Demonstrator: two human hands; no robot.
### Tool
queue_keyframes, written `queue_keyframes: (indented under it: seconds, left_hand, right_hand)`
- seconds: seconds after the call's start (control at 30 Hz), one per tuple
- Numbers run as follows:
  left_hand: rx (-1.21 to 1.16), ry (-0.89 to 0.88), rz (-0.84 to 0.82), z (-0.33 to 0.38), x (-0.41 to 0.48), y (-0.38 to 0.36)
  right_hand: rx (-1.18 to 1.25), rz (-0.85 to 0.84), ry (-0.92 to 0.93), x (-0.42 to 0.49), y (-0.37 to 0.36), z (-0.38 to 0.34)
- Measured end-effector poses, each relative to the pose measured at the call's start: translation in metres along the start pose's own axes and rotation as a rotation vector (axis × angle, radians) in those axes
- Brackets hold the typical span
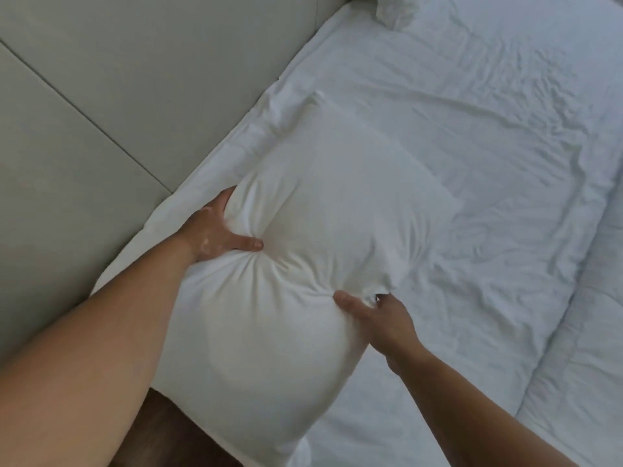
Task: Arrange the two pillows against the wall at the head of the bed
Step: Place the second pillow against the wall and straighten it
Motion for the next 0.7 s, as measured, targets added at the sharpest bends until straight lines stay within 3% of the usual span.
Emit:
queue_keyframes:
  seconds: [0.17,0.27,0.37,0.47,0.7]
  left_hand:
    - [0.023,0.043,0.043,-0.012,-0.01,0.01]
    - [-0.009,0.133,0.034,-0.031,-0.027,0.017]
    - [-0.095,0.188,0.026,-0.05,-0.044,0.022]
    - [-0.167,0.213,-0.006,-0.069,-0.055,0.023]
    - [-0.302,0.219,-0.083,-0.12,-0.063,0.013]
  right_hand:
    - [-0.719,0.126,0.134,-0.012,0.056,-0.051]
    - [-0.832,0.137,0.383,-0.016,0.059,-0.109]
    - [-0.912,0.008,0.668,-0.005,0.027,-0.176]
    - [-1.032,-0.188,0.818,0.02,-0.024,-0.236]
    - [-1.368,-0.495,0.733,0.099,-0.123,-0.302]
Point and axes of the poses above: each hand's wrist, its own x-axis towards the middle knuckle, its own y-axis out of the back of the hand, z = x × y, the point moved 8 cm from there along x, towards the middle knuckle, and after that the axes turned 2 degrees about x, right-handed, at the moved point
